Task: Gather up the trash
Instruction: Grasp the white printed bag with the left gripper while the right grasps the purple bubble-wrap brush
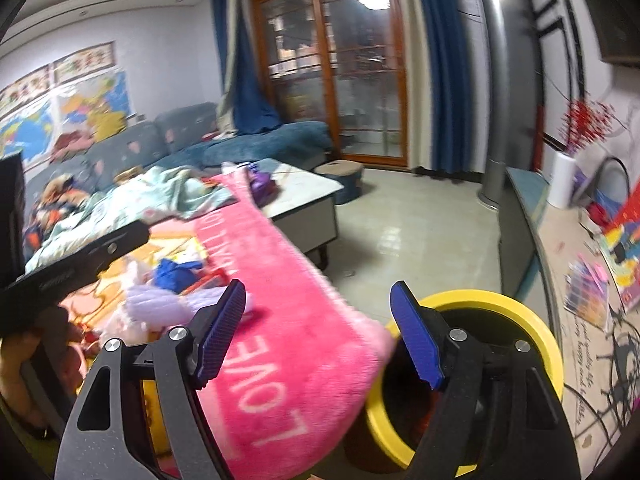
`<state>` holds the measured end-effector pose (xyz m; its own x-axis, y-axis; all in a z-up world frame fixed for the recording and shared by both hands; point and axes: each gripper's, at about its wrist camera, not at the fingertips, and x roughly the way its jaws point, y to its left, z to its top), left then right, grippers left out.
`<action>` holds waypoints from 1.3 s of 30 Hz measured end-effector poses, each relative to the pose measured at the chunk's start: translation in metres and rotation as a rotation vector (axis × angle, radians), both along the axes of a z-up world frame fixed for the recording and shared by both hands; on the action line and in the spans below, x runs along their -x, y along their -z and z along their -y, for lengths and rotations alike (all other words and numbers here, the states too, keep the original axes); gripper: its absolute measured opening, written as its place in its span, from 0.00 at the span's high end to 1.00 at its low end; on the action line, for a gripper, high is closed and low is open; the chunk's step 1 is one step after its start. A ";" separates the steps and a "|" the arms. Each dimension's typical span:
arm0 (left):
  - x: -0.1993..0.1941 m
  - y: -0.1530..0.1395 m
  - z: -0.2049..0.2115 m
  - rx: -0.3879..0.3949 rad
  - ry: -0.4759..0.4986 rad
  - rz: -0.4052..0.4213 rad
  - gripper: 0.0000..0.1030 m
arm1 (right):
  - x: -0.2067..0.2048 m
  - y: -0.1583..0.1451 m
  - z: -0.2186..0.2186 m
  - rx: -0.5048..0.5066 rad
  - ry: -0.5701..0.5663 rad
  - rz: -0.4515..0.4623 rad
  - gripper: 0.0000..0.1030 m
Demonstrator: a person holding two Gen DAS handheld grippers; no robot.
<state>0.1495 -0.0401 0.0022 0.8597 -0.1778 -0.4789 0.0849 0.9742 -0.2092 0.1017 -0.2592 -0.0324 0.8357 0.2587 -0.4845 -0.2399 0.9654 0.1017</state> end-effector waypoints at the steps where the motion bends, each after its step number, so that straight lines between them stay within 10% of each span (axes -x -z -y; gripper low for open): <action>1: 0.000 -0.001 -0.006 0.004 -0.015 -0.002 0.11 | 0.000 -0.001 -0.007 0.009 -0.021 0.005 0.29; 22: -0.003 0.011 -0.115 0.133 -0.250 -0.065 0.11 | -0.008 0.018 -0.122 0.189 -0.340 -0.041 0.29; 34: -0.025 0.049 -0.135 0.297 -0.211 -0.201 0.11 | -0.029 0.052 -0.164 0.349 -0.441 -0.085 0.30; 39: -0.038 0.068 -0.128 0.331 -0.164 -0.270 0.13 | -0.036 0.058 -0.168 0.329 -0.477 -0.121 0.49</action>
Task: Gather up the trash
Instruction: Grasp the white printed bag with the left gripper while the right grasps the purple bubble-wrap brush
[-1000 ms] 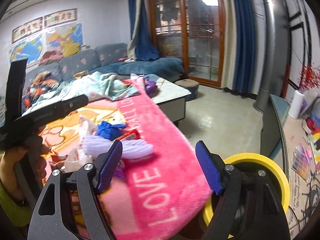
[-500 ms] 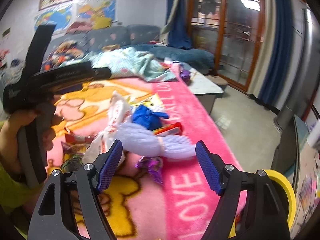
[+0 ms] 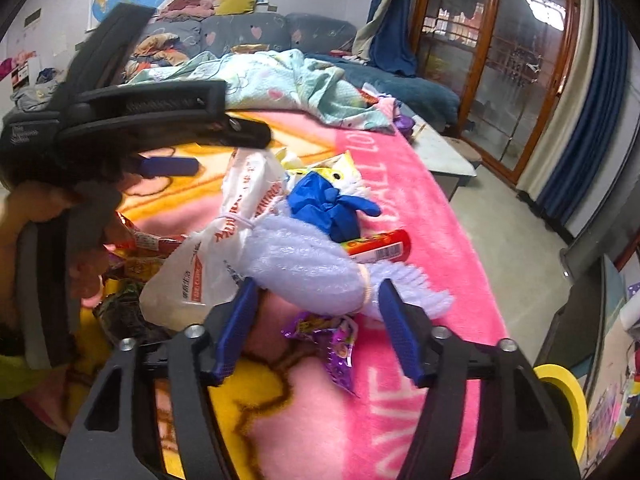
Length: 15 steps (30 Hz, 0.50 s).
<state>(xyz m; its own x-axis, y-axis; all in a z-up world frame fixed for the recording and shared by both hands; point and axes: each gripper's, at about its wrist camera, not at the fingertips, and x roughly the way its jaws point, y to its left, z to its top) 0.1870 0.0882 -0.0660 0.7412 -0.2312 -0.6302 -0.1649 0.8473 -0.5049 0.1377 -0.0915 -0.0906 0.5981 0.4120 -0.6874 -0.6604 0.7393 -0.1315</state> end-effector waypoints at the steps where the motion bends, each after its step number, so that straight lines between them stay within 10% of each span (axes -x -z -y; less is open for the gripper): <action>1: -0.002 0.004 0.001 0.009 0.008 -0.012 0.15 | 0.000 0.001 -0.001 -0.004 -0.011 -0.003 0.52; 6: -0.006 0.019 0.004 0.028 0.025 -0.063 0.30 | 0.010 0.000 -0.005 -0.019 -0.056 0.012 0.75; 15: -0.002 0.021 0.001 0.080 0.040 -0.067 0.51 | 0.017 -0.011 0.005 -0.101 -0.057 0.012 0.83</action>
